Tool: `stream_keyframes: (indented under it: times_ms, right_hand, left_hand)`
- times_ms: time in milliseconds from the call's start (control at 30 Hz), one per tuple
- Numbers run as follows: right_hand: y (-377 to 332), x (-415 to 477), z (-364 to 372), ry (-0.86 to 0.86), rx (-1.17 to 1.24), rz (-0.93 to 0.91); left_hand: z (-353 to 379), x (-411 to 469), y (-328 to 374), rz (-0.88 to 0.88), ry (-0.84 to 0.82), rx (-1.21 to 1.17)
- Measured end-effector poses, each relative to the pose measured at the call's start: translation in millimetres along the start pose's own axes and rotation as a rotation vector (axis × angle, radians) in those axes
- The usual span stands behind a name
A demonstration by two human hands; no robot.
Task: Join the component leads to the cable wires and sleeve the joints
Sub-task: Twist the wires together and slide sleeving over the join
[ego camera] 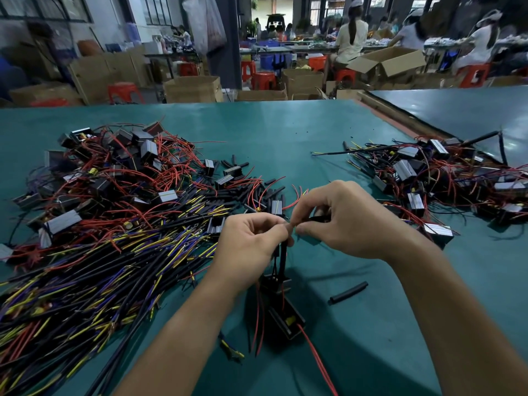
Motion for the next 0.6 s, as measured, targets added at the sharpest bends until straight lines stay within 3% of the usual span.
stream_keyframes:
  times_ms: [167, 467, 600]
  right_hand:
    - [-0.8, 0.2, 1.1, 0.031, 0.036, -0.029]
    - [-2.8, -0.2, 2.1, 0.0, -0.015, -0.051]
    - [-1.9, -2.7, 2.5, -0.042, -0.054, -0.042]
  left_hand:
    - [-0.2, 0.6, -2.9, -0.176, 0.003, -0.173]
    - [-2.7, 0.2, -7.4, -0.256, -0.009, -0.185]
    - [-1.6, -1.5, -6.0, -0.195, -0.031, -0.118]
Point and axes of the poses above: each hand's wrist, its own x-axis towards the middle knuckle, its own z-axis out of the palm, y = z × x, the point moved 3 cm from there along x, towards the middle knuckle, and after that the axes turned 10 degrees about z, right-handed, at the moved point
